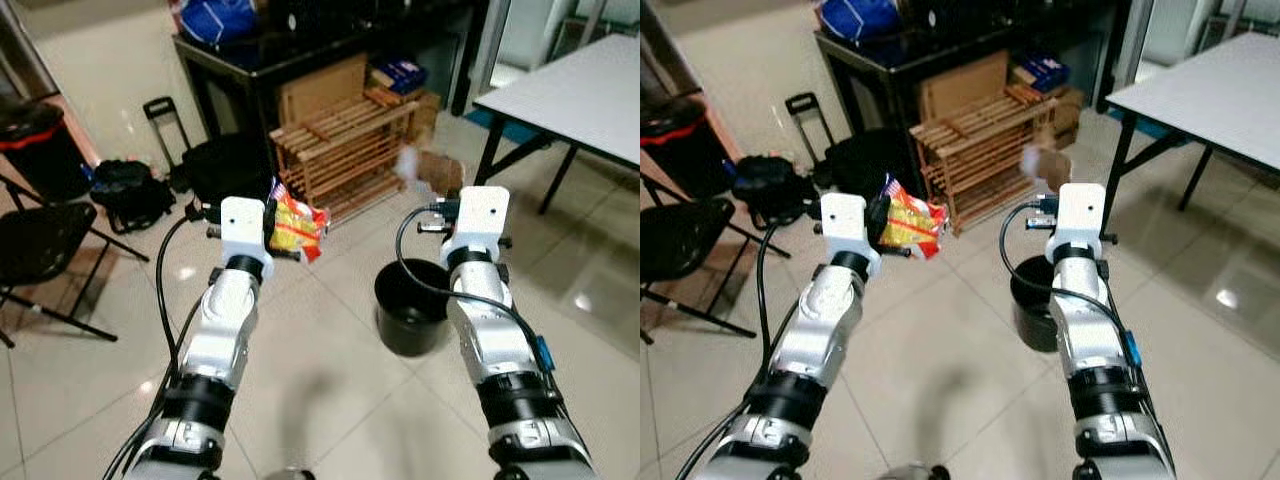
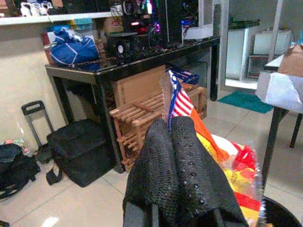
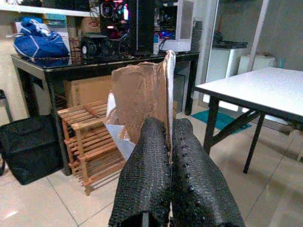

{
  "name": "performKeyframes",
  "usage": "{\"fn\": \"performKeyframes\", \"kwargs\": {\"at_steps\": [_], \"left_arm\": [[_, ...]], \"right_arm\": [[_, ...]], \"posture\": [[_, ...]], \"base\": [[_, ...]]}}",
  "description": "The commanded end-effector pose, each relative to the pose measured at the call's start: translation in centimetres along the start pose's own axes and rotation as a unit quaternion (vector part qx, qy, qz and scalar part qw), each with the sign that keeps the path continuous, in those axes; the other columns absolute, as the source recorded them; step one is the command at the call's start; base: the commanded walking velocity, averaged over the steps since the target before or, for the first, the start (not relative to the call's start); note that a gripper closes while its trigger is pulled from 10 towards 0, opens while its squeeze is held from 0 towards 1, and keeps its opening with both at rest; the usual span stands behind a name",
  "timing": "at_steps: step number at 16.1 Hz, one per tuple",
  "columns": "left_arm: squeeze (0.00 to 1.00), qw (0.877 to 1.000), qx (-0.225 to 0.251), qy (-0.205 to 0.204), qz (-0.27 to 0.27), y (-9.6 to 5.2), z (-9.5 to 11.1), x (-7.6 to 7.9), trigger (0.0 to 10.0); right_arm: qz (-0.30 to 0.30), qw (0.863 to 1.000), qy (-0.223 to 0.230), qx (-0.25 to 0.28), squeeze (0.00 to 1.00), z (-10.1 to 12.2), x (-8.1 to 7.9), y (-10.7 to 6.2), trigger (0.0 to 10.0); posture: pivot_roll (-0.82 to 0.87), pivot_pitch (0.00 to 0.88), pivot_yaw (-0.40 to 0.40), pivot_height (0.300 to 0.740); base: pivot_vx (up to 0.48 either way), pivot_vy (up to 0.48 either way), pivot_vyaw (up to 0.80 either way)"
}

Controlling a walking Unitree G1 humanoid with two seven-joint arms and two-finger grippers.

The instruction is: Picking trash to rubbish bin

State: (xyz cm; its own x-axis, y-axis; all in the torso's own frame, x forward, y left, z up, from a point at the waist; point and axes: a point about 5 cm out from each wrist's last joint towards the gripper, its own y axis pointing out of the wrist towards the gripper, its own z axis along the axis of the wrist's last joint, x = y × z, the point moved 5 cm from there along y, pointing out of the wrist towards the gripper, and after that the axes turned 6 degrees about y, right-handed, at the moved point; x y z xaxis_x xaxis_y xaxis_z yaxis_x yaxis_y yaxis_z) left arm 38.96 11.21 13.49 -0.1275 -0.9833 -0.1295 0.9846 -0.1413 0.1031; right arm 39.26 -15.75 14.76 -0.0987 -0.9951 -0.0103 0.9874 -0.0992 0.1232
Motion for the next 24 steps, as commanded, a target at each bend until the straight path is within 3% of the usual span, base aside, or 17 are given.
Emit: {"fn": "performKeyframes", "kwargs": {"at_steps": [1, 4, 7, 14, 19, 24], "left_arm": [[0.0, 1.0, -0.009, 0.008, 0.005, 0.1, -0.2, -0.4, 10.0], [0.0, 1.0, -0.014, 0.009, 0.004, 0.0, -0.4, -0.4, 10.0], [0.0, 1.0, -0.015, 0.01, 0.003, 0.0, -0.4, -0.3, 10.0], [0.0, 1.0, -0.017, 0.011, 0.002, 0.1, -0.4, -0.3, 10.0], [0.0, 1.0, -0.017, 0.012, 0.0, 0.1, -0.4, -0.2, 10.0], [0.0, 1.0, -0.016, 0.015, -0.003, 0.1, -0.4, -0.2, 10.0]], "right_arm": [[0.007, 1.0, 0.006, 0.0, 0.0, 0.3, -0.6, 0.2, 10.0], [0.011, 1.0, 0.013, -0.008, 0.0, 0.0, -0.7, 0.2, 10.0], [0.019, 1.0, 0.006, -0.015, 0.0, -0.3, -1.0, 0.1, 10.0], [0.026, 0.999, 0.001, -0.03, 0.0, -0.9, -1.4, 0.1, 10.0], [0.036, 0.999, 0.006, -0.03, 0.0, -0.9, -1.8, 0.1, 10.0], [0.046, 0.998, 0.005, -0.034, 0.0, -1.1, -2.3, -0.1, 10.0]], "posture": [[0.04, 0.012, 0.108, 0.74], [0.04, 0.015, 0.108, 0.74], [0.04, 0.018, 0.108, 0.74], [0.04, 0.014, 0.107, 0.74], [0.04, 0.009, 0.105, 0.74], [0.04, 0.002, 0.109, 0.74]], "base": [[0.315, 0.0, 0.0], [0.344, 0.0, 0.0], [0.358, 0.0, -0.8], [0.359, 0.0, 0.0], [0.359, 0.0, -0.77], [0.359, 0.0, 0.0]]}}
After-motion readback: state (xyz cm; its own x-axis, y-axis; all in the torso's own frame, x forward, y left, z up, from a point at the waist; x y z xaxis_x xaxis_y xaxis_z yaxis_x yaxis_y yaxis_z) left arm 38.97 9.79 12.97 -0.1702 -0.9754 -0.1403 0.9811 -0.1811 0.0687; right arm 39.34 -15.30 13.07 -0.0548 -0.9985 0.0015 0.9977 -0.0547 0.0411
